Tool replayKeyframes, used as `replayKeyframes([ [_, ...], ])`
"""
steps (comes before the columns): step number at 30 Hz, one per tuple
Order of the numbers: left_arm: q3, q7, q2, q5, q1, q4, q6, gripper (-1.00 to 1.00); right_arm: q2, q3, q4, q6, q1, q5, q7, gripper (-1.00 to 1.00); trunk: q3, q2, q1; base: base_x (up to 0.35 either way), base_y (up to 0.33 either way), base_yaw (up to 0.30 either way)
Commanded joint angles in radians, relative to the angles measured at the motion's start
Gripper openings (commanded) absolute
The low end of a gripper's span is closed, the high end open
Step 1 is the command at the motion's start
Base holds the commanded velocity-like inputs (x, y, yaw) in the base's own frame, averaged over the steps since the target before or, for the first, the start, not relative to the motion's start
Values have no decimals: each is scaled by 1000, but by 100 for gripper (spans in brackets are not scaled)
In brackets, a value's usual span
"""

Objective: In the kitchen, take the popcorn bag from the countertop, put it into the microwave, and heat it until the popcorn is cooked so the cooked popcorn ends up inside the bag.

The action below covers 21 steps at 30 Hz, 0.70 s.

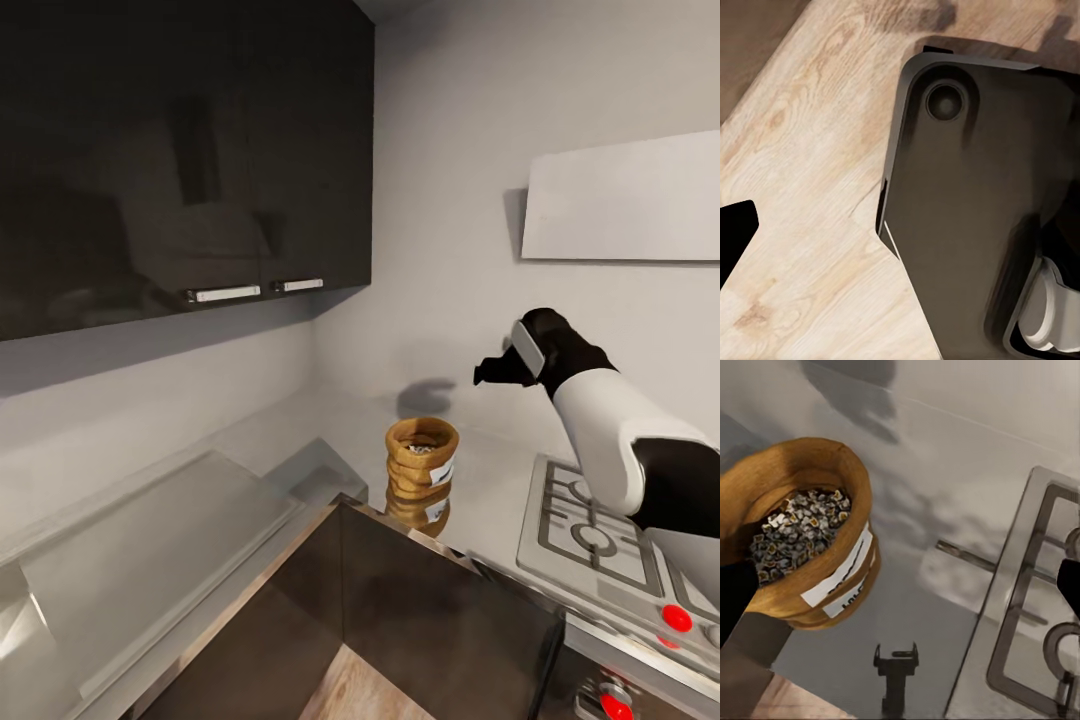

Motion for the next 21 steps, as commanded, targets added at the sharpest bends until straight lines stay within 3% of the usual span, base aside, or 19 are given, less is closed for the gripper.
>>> replayKeyframes([
  [1,4,1,0,1,0,0,-1,100,0,-4,19,3,0,-5,-7,100,0,-1,0,0,0,0],
  [4,4,1,0,1,0,0,0,100,2,-5,66,3,-1,-5,-7,100,0,-1,0,0,0,0],
  [6,4,1,0,1,0,0,0,100,5,-6,162,2,-1,-5,-6,100,0,-1,0,0,0,0],
  [14,4,1,0,1,0,0,0,100,5,-6,247,2,0,-5,-6,100,0,-1,0,9,-2,0],
  [21,3,1,0,1,0,0,0,100,6,-7,287,0,0,-6,-6,100,0,-1,0,182,-51,0],
])
